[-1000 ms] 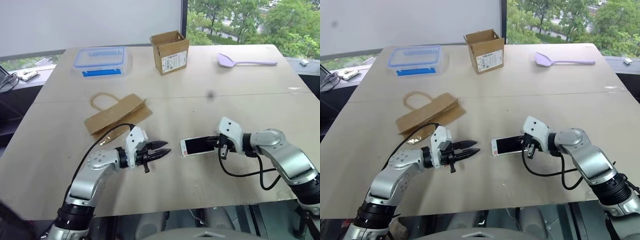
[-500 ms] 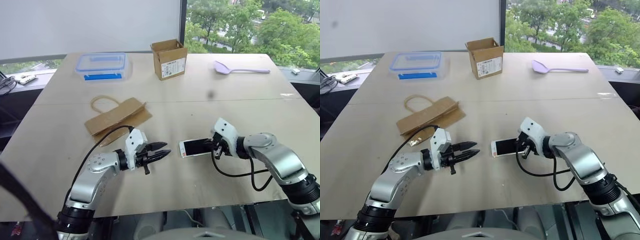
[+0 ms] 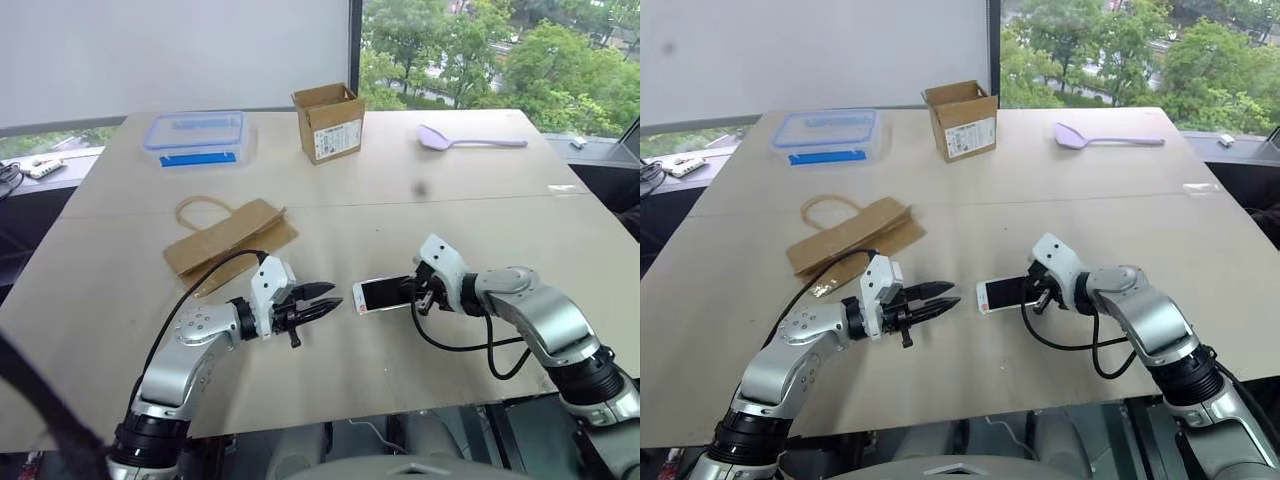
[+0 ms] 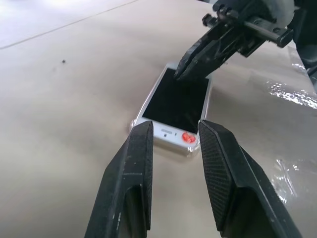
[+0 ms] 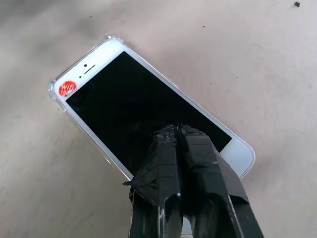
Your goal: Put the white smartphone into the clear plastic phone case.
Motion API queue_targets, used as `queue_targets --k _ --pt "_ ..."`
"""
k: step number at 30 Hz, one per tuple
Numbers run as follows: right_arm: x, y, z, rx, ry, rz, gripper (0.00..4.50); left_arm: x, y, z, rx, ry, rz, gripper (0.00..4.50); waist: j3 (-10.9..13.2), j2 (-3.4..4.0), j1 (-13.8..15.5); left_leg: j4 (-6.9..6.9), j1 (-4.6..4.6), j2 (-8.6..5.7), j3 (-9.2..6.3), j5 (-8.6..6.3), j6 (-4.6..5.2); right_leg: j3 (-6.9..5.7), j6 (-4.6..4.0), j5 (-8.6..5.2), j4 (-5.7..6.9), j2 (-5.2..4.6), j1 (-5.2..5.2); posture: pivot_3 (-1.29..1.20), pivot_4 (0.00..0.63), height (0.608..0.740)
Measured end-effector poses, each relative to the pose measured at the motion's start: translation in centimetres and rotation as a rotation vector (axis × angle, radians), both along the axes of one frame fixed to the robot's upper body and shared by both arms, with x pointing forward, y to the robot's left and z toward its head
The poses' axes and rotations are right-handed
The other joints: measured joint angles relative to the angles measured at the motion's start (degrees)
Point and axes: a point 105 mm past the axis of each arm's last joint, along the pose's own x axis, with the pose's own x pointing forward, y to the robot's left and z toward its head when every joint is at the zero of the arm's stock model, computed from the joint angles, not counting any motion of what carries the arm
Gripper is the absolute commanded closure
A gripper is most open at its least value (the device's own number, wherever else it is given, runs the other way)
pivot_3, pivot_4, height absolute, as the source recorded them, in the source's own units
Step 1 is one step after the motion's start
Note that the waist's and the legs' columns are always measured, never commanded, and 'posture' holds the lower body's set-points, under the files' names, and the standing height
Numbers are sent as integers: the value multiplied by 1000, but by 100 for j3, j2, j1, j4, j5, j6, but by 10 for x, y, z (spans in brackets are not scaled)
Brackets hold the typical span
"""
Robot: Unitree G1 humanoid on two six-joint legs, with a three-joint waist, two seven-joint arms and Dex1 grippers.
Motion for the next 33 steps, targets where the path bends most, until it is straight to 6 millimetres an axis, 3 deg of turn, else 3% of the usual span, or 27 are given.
queue_targets --k 8,14,19,23,27,33 --pt "-6 -8 2 83 67 -60 4500 0 0 -1 1 8 6 3039 17 27 42 -22 -14 2 1 -9 -7 -22 0 0 -30 -12 -13 0 150 740" --pt "-10 -8 3 147 6 -54 4500 2 0 -3 20 6 18 3039 39 42 50 -43 -29 3 -3 -21 -6 -67 0 2 -68 -13 -17 0 150 740" --pt "-12 -12 25 189 -57 -55 4500 5 -2 -5 51 -2 17 3039 136 127 57 -39 -128 -11 3 -3 23 -87 -11 37 -66 20 -103 0 150 740" --pt "-7 -35 40 87 -126 -91 4500 8 -3 -18 93 24 24 3039 211 143 99 -40 -148 -33 -3 -3 23 -89 -8 52 -50 22 -125 0 150 740" --pt "-5 -49 56 31 -191 -116 4500 11 -8 -17 91 1 12 3039 235 150 170 -35 -172 -38 -9 -3 23 -100 -7 52 -55 22 -140 0 150 740" --pt "-16 -68 50 -113 -199 -112 4500 13 -14 -17 96 -13 4 3039 242 155 191 14 -208 -44 -13 -5 28 -128 -9 46 -52 6 -144 0 150 740"
